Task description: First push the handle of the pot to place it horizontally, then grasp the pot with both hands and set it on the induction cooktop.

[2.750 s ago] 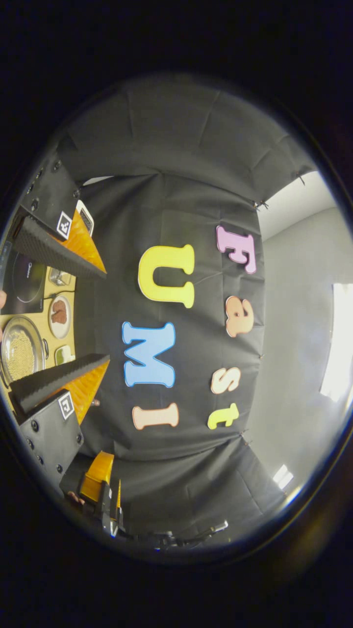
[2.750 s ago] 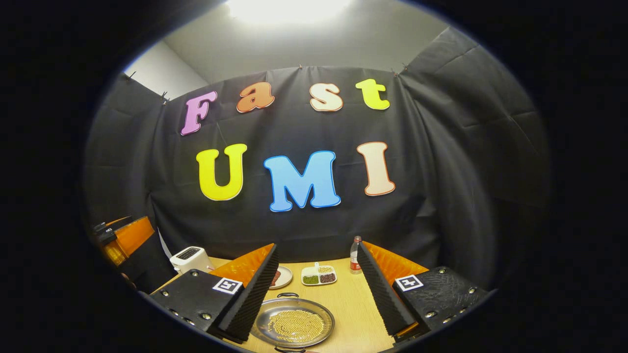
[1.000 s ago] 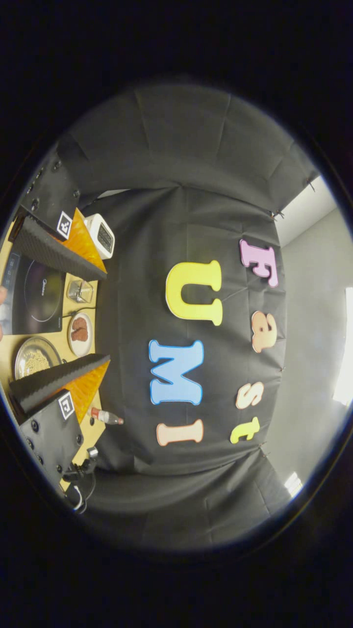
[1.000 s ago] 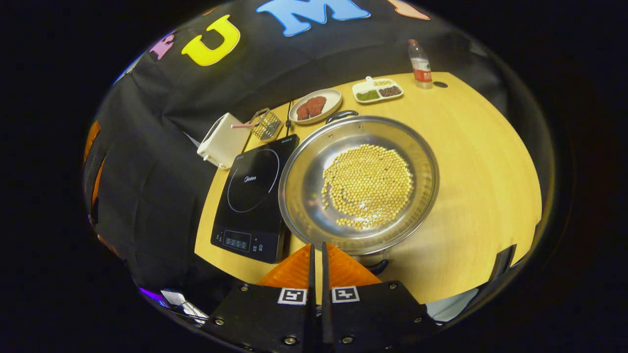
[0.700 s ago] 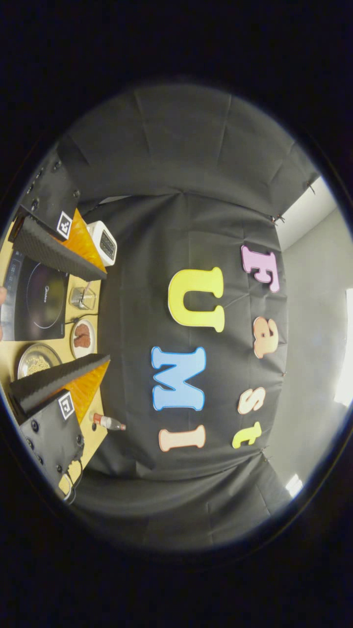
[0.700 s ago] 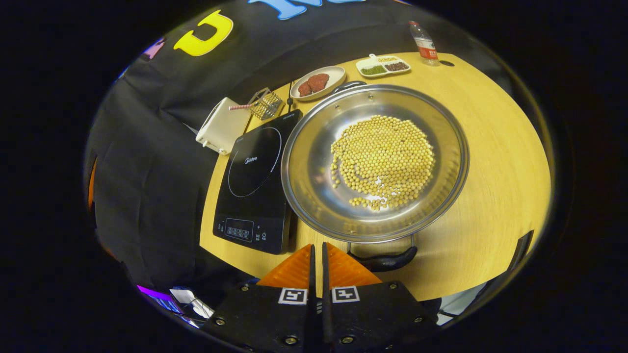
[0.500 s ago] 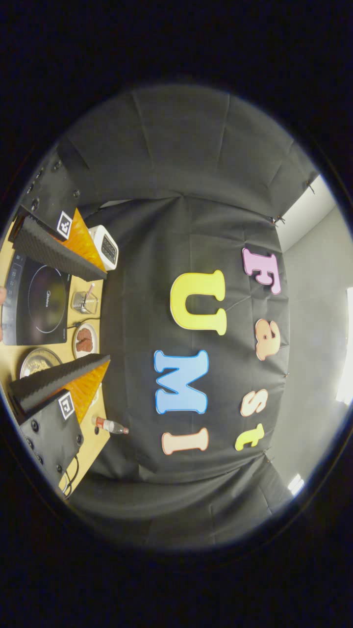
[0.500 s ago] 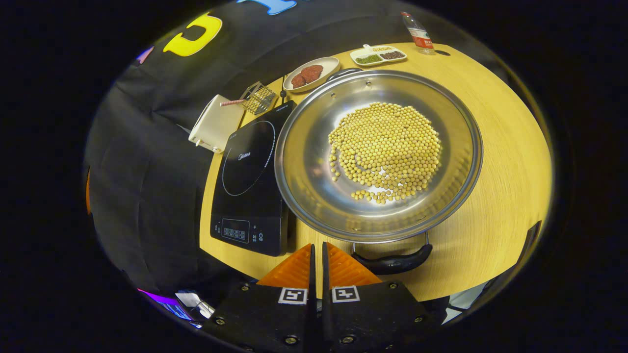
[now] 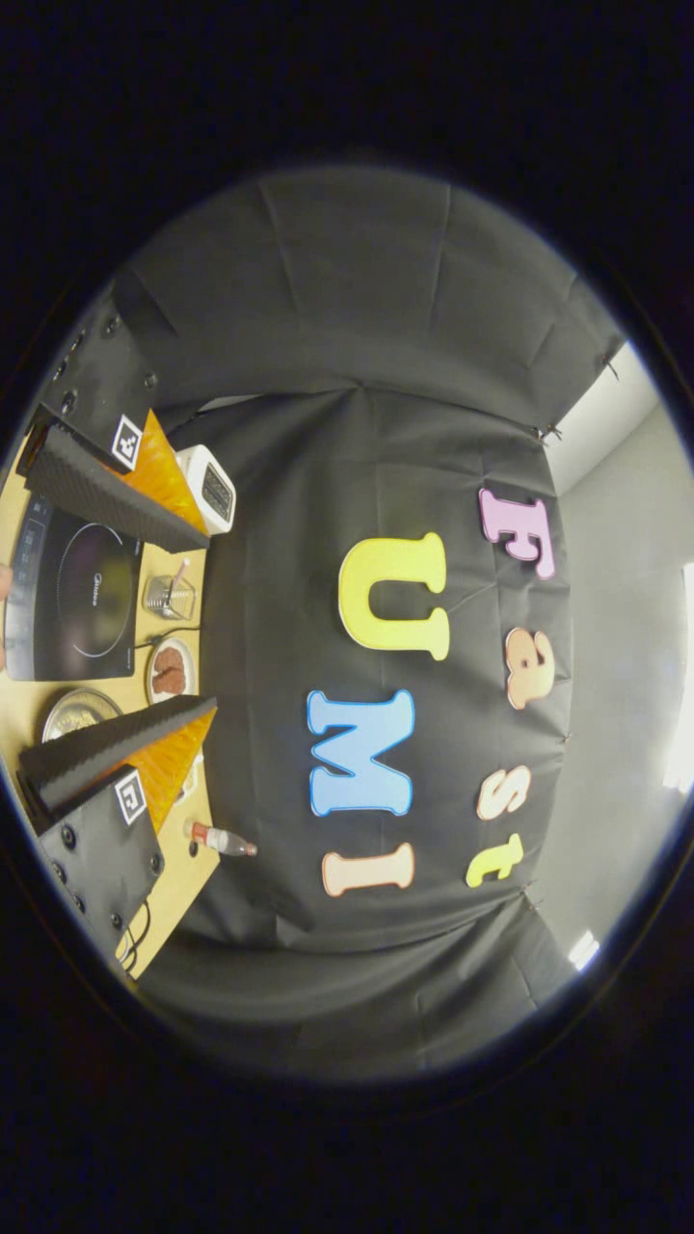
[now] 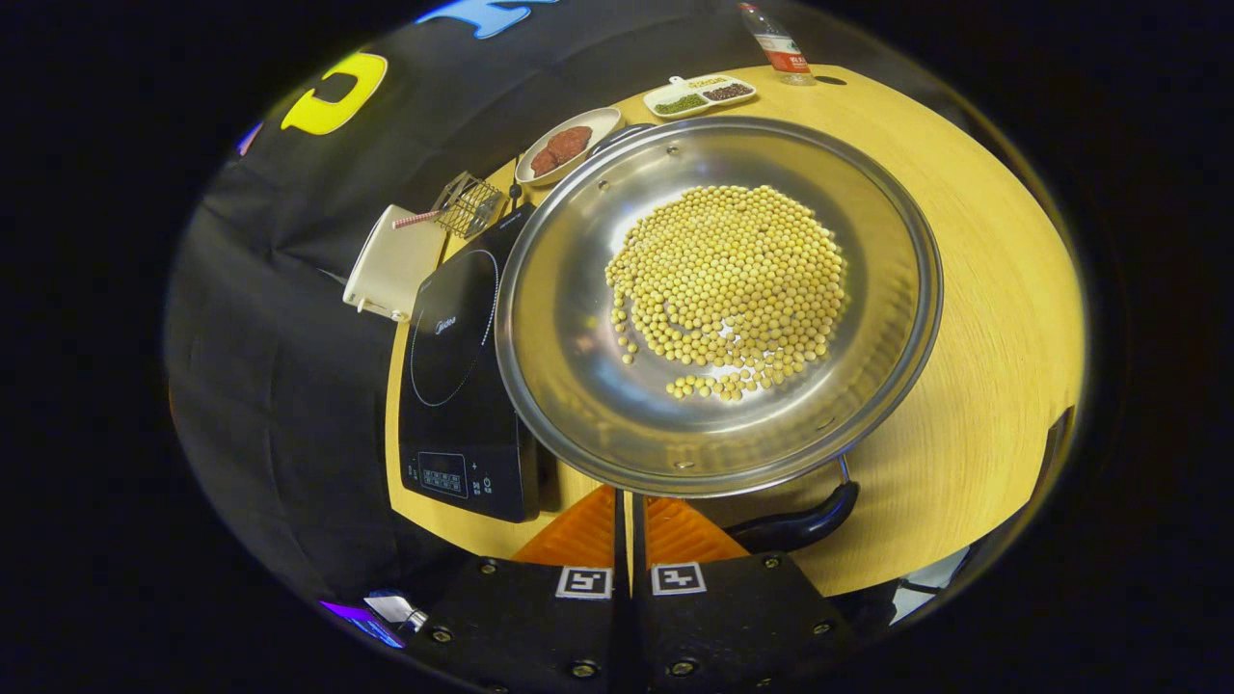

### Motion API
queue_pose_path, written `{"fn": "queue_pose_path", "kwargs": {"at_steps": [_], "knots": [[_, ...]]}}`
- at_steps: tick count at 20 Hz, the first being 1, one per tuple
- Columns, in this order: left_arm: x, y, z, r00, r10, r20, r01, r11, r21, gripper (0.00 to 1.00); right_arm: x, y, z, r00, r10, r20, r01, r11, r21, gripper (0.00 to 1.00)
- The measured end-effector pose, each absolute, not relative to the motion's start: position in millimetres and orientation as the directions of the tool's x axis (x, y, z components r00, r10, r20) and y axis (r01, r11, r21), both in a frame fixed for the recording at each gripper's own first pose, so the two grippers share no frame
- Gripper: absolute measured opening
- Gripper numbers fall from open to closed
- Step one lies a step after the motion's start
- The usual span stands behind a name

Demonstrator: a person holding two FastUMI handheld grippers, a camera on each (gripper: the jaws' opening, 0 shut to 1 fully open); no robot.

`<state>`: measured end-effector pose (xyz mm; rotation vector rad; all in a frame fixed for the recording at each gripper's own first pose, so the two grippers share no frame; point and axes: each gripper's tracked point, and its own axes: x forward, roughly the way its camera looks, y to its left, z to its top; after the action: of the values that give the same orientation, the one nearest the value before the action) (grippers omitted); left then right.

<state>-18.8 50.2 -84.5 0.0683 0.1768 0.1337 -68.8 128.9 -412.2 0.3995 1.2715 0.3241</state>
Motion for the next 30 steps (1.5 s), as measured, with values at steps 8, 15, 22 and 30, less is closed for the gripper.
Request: {"fn": "queue_pose_path", "kwargs": {"at_steps": [8, 15, 22, 30], "knots": [[0.4, 20.8, -83.0, 0.982, 0.101, -0.162, -0.089, 0.993, 0.076, 0.95, -68.2, 74.6, -417.0, 0.273, 0.36, -0.892, 0.003, 0.927, 0.375, 0.01], [18.5, -6.9, -85.6, 0.984, 0.079, -0.16, -0.068, 0.995, 0.073, 0.95, -57.6, 20.1, -420.5, 0.274, 0.271, -0.923, 0.017, 0.958, 0.287, 0.01], [36.8, -38.6, -94.0, 0.983, 0.066, -0.169, -0.056, 0.996, 0.067, 0.95, -41.0, -22.4, -421.7, 0.267, 0.207, -0.941, 0.019, 0.975, 0.22, 0.01], [59.9, -67.0, -102.9, 0.98, 0.082, -0.183, -0.067, 0.994, 0.088, 0.95, -14.6, -57.6, -424.7, 0.251, 0.197, -0.948, 0.021, 0.978, 0.209, 0.01]]}}
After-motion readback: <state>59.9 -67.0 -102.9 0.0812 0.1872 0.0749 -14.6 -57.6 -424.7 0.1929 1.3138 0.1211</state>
